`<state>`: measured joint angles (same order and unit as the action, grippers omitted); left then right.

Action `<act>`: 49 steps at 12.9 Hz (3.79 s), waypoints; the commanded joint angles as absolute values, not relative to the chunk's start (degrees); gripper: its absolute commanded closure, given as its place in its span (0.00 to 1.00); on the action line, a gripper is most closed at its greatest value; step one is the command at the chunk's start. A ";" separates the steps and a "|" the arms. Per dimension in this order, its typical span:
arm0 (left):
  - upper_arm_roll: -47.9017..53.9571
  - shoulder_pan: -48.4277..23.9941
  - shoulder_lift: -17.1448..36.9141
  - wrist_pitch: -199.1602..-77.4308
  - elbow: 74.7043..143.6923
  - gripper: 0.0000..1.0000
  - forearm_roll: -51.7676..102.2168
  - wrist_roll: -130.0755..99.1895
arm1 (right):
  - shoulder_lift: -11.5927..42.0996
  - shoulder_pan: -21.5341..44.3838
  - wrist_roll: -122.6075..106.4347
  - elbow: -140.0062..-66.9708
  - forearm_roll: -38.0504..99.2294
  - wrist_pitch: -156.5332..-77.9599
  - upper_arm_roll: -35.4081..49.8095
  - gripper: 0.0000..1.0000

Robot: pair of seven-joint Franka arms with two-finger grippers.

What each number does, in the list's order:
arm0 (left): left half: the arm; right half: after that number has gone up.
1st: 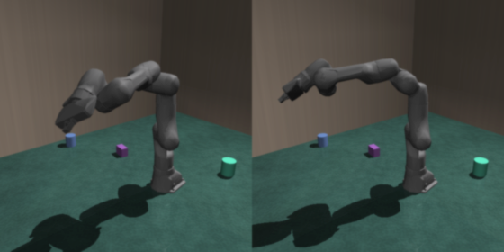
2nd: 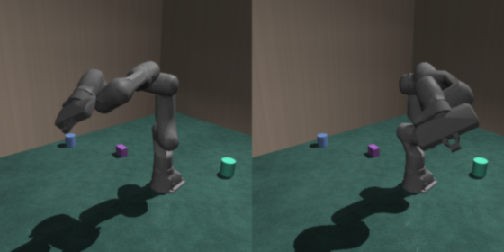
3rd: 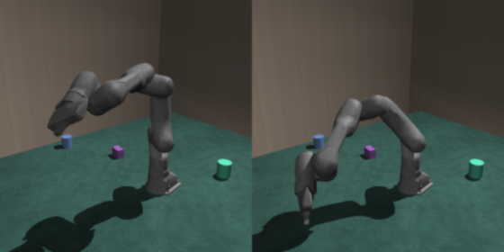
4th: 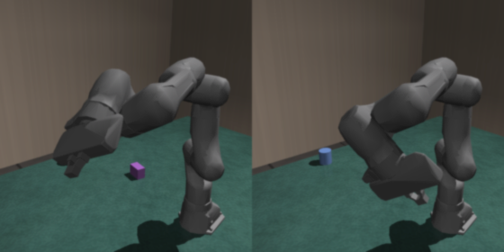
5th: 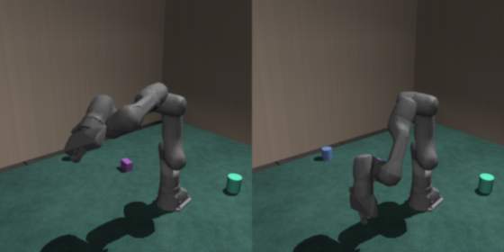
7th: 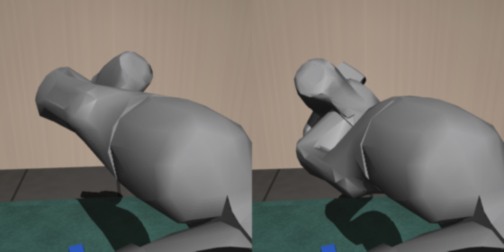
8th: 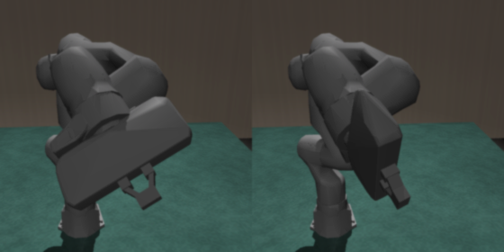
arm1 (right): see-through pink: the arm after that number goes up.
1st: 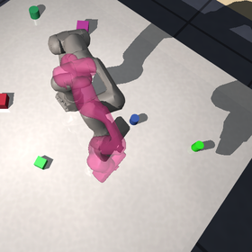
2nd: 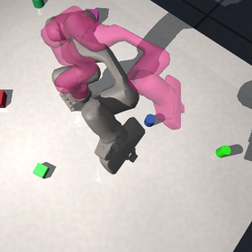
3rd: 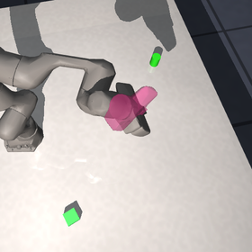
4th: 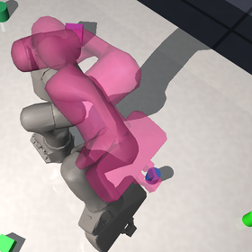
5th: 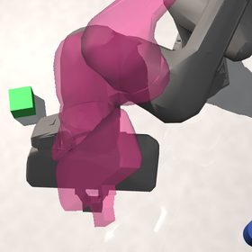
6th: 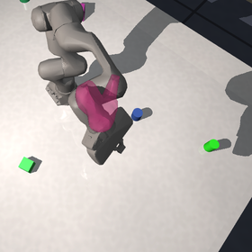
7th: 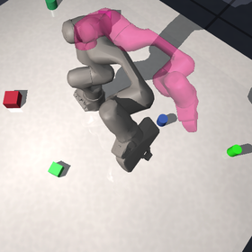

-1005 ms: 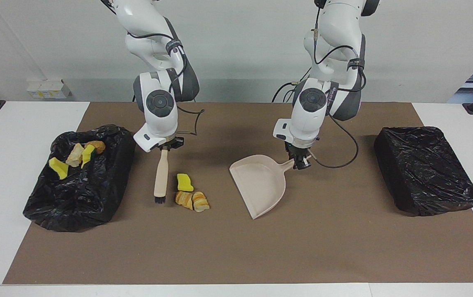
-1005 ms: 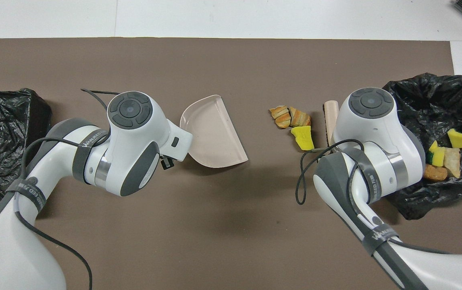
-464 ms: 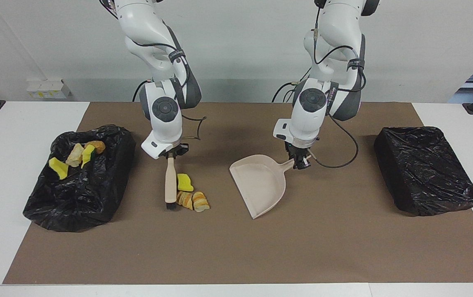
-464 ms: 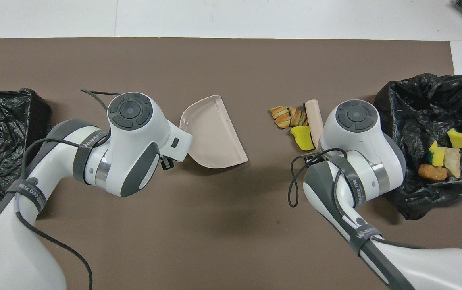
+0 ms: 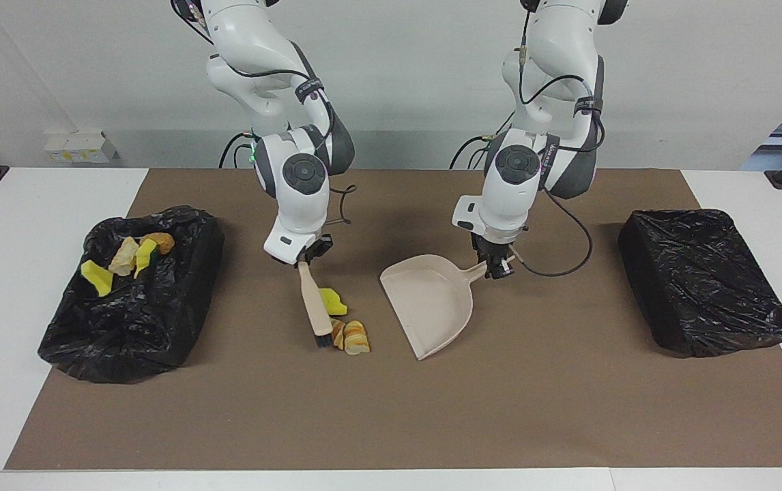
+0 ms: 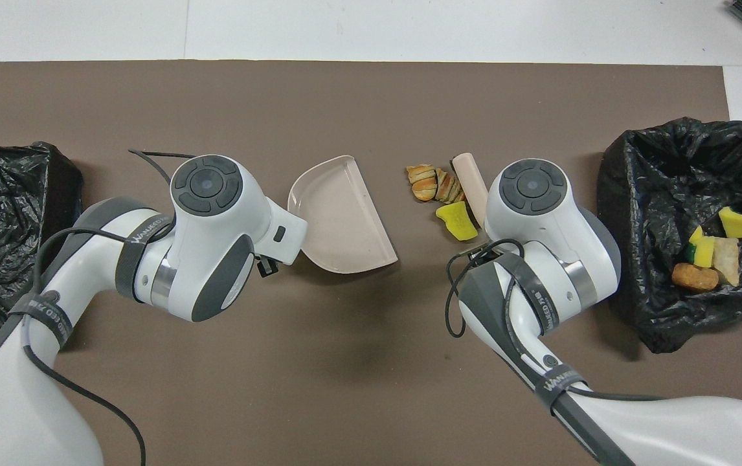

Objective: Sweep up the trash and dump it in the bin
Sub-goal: 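Push the bread and sponge into the dustpan with the brush in the right gripper, then sweep the last pieces into the dustpan with the right gripper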

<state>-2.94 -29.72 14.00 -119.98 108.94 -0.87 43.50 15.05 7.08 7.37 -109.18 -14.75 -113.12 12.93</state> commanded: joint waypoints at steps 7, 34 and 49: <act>-3.16 -30.15 11.87 -121.55 111.88 1.00 -2.02 43.51 | 22.94 8.59 6.15 -102.13 -20.67 -112.15 13.36 1.00; -3.16 -28.21 11.95 -121.20 111.09 1.00 -2.02 46.84 | 22.05 10.36 2.46 -98.62 -3.78 -108.79 16.35 1.00; -3.16 -24.79 11.34 -121.20 110.04 1.00 -1.93 54.83 | 15.83 12.21 7.27 -97.99 3.53 -98.00 16.87 1.00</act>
<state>-3.63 -26.15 13.37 -120.96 109.37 -1.00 52.44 17.62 12.08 4.48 -96.95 4.77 -99.39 16.61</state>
